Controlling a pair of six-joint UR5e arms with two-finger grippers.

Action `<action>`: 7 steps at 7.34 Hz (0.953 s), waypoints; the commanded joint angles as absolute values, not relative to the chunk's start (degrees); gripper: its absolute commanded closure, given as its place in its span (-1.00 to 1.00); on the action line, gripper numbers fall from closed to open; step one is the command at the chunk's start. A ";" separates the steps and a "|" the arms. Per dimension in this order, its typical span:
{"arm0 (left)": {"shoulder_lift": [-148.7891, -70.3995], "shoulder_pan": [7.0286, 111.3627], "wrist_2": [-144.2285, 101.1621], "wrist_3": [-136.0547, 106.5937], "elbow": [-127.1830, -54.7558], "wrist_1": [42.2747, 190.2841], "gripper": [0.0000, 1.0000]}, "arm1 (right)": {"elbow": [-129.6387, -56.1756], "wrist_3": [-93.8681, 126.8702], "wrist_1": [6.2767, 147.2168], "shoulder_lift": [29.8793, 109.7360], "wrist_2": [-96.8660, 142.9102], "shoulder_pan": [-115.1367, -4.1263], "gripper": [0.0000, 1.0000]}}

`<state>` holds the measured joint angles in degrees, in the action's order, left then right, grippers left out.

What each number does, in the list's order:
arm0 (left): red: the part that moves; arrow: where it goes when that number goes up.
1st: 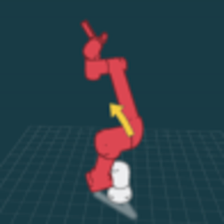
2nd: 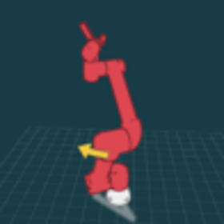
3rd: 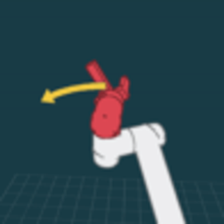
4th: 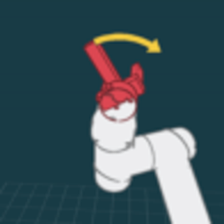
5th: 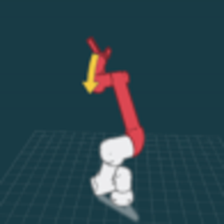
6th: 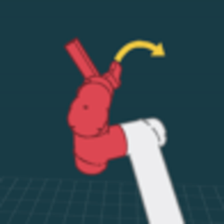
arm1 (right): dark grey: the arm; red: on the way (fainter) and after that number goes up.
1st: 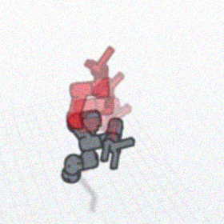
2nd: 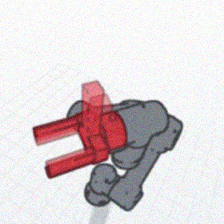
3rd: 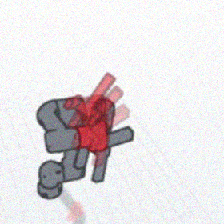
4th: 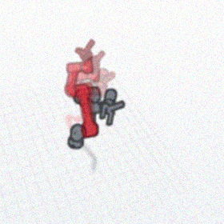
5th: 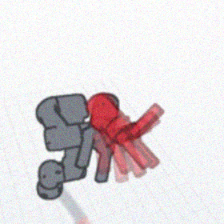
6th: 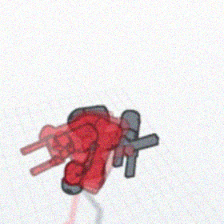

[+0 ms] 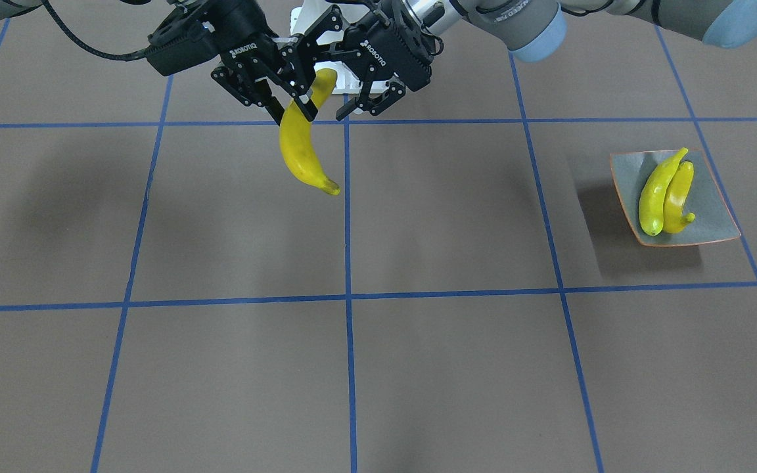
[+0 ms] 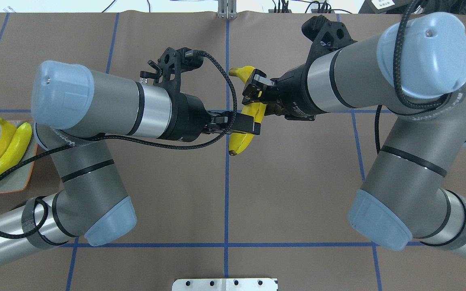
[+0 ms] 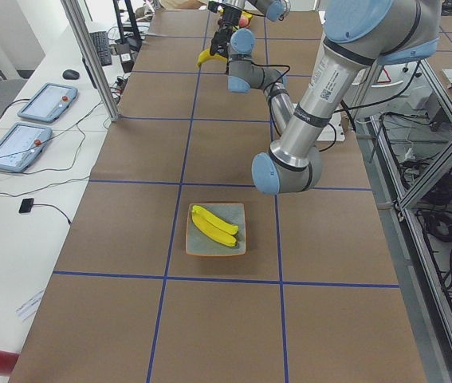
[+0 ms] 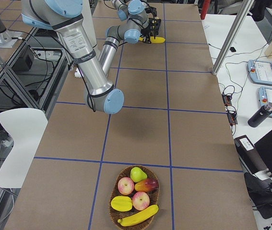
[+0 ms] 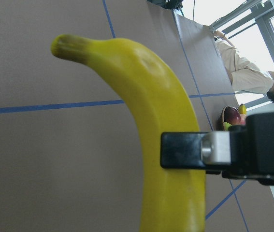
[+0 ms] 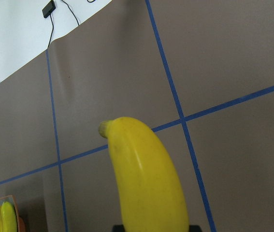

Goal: Transfer all bananas from basket to plate

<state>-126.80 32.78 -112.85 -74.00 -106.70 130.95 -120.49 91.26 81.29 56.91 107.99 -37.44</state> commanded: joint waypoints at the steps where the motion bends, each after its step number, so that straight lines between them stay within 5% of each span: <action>1: -126.74 32.78 -112.85 -74.00 -106.53 131.65 -0.13 | -120.59 91.06 81.30 56.60 108.11 -37.27 1.00; 2: -126.74 32.78 -112.85 -74.00 -106.70 131.66 0.23 | -120.50 90.97 81.21 56.60 108.02 -37.18 1.00; 3: -126.74 32.78 -112.85 -74.00 -106.87 131.66 0.88 | -120.50 90.62 81.12 56.60 108.10 -37.09 1.00; 4: -126.56 32.78 -112.85 -73.83 -107.05 131.31 1.00 | -120.50 90.44 81.04 56.51 107.67 -37.09 -0.30; 5: -126.21 32.78 -112.85 -73.65 -107.05 131.22 1.00 | -120.76 89.74 81.04 56.34 107.06 -37.09 -0.99; 7: -125.77 32.70 -112.85 -73.30 -107.14 131.22 1.00 | -122.68 88.16 80.95 56.42 107.23 -37.61 -1.00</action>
<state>-126.05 32.77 -112.85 -73.56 -107.09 131.25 -121.36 89.17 80.98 56.35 107.23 -37.25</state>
